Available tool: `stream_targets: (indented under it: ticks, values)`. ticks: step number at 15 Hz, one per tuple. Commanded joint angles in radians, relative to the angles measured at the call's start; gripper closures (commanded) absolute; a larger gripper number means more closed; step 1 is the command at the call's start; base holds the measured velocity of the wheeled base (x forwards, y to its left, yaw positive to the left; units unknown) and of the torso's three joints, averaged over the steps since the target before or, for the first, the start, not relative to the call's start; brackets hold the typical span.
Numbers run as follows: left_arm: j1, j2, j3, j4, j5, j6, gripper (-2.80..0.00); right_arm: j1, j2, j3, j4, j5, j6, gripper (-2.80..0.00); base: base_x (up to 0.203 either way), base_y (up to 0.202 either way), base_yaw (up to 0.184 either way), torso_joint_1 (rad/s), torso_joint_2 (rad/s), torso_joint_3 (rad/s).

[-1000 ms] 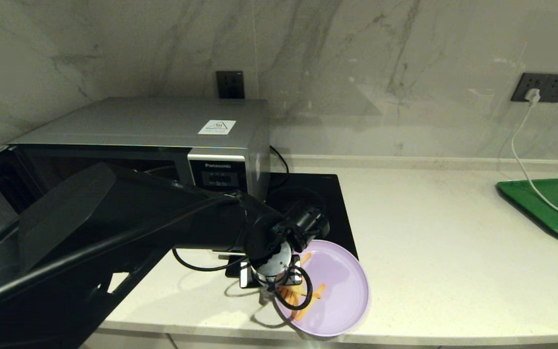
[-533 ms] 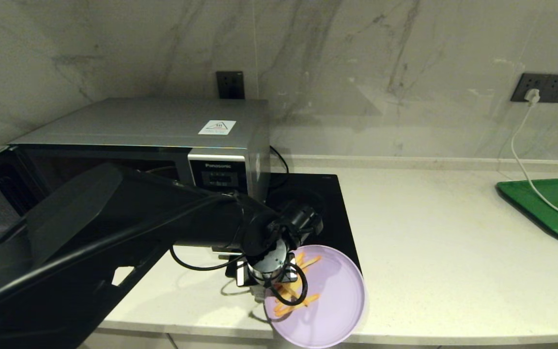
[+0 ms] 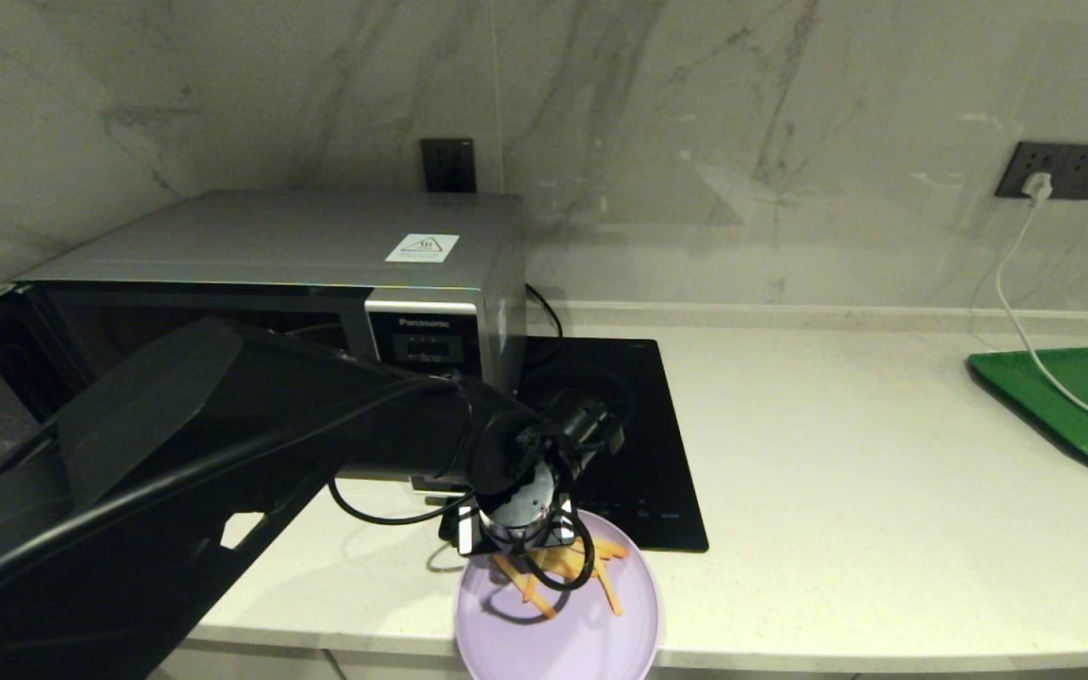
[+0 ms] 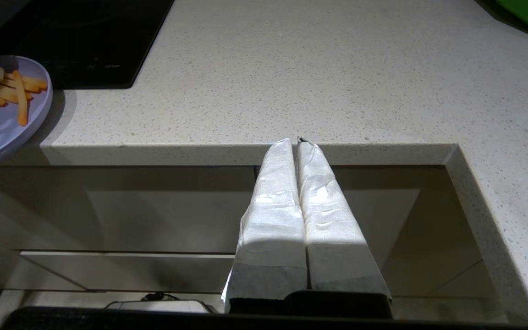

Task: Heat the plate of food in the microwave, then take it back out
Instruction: Put the plate in the microwave oven

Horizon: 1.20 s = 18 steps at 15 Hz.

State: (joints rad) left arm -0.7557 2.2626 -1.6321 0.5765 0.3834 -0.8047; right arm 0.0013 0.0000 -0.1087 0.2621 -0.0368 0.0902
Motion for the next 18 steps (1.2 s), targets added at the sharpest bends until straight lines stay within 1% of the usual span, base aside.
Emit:
stream_targets:
  ticks: [1, 4, 8, 10, 12, 15, 18]
  values:
    - [-0.003, 0.005, 0.002, 0.003, 0.003, -0.005, -2.8, 0.0, 0.0, 0.0, 0.002, 0.0, 0.0, 0.0, 0.0, 0.0, 0.0, 0.0, 0.0, 0.0]
    - [-0.002, 0.004, 0.001, 0.003, 0.005, -0.004, -2.8, 0.0, 0.0, 0.0, 0.002, 0.0, 0.0, 0.0, 0.0, 0.0, 0.0, 0.0, 0.0, 0.0]
    - [0.002, -0.057, -0.015, 0.006, 0.003, 0.005, -2.8, 0.0, 0.0, 0.0, 0.002, 0.0, 0.0, 0.0, 0.0, 0.0, 0.0, 0.0, 0.0, 0.0]
    - [0.013, -0.086, -0.006, 0.01, 0.003, -0.001, -2.8, 0.0, 0.0, 0.0, 0.002, 0.0, 0.0, 0.0, 0.0, 0.0, 0.0, 0.0, 0.0, 0.0]
    - [0.017, -0.13, 0.045, 0.011, 0.002, -0.005, -2.8, 0.0, 0.0, 0.0, 0.002, 0.0, 0.0, 0.0, 0.0, 0.0, 0.0, 0.0, 0.0, 0.0]
    - [0.032, -0.197, 0.163, 0.008, -0.002, -0.007, -2.8, 0.0, 0.0, 0.0, 0.002, 0.0, 0.0, 0.0, 0.0, 0.0, 0.0, 0.0, 0.0, 0.0]
    - [0.076, -0.24, 0.295, 0.001, -0.01, -0.012, -2.8, 0.0, 0.0, 0.0, 0.002, 0.0, 0.0, 0.0, 0.0, 0.0, 0.0, 0.0, 0.0, 0.0]
